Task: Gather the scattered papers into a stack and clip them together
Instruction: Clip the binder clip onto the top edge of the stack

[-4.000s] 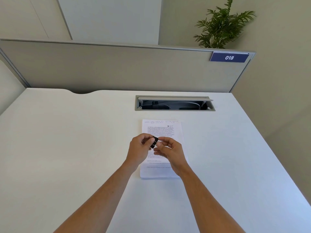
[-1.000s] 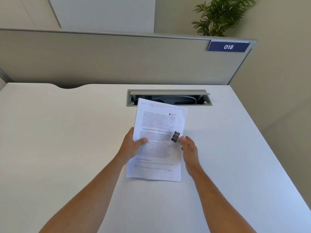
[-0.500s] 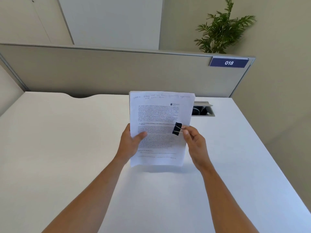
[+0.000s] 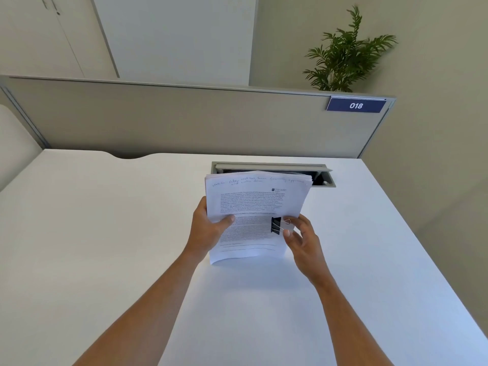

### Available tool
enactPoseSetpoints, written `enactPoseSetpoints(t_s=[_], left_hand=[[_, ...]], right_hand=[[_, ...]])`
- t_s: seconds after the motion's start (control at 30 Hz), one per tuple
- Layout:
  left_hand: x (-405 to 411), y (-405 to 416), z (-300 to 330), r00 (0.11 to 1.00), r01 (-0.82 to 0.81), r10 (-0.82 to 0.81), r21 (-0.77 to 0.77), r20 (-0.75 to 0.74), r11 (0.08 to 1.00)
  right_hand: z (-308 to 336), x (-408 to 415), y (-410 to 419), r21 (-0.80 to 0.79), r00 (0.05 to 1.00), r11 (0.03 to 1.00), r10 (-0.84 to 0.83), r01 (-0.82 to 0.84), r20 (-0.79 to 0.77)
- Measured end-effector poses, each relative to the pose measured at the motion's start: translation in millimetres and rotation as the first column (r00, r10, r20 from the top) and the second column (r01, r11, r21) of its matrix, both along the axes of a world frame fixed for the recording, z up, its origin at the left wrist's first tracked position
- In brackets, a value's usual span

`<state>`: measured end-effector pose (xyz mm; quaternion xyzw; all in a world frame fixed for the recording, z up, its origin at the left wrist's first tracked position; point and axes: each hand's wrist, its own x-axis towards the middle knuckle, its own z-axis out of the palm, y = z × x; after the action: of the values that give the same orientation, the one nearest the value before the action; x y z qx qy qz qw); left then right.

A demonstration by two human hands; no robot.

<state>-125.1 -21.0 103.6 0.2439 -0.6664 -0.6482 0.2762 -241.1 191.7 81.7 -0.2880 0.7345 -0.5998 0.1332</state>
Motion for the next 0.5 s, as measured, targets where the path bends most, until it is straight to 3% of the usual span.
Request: enactPoseSetpoints(t_s=[0.27,0.5], left_hand=[[1,-5,36,0.994,0.026,-0.025,0.015,-0.102,1.000],[-1,-2,41,0.994,0.002,-0.004,-0.014,-0.105,1.000]], right_hand=[[3,-8,2,0.031,0.999,0.999,0.025,-0.024,-0.026],[8,-7,1,0.047,0.999,0.998,0.038,-0.037,-0.024]])
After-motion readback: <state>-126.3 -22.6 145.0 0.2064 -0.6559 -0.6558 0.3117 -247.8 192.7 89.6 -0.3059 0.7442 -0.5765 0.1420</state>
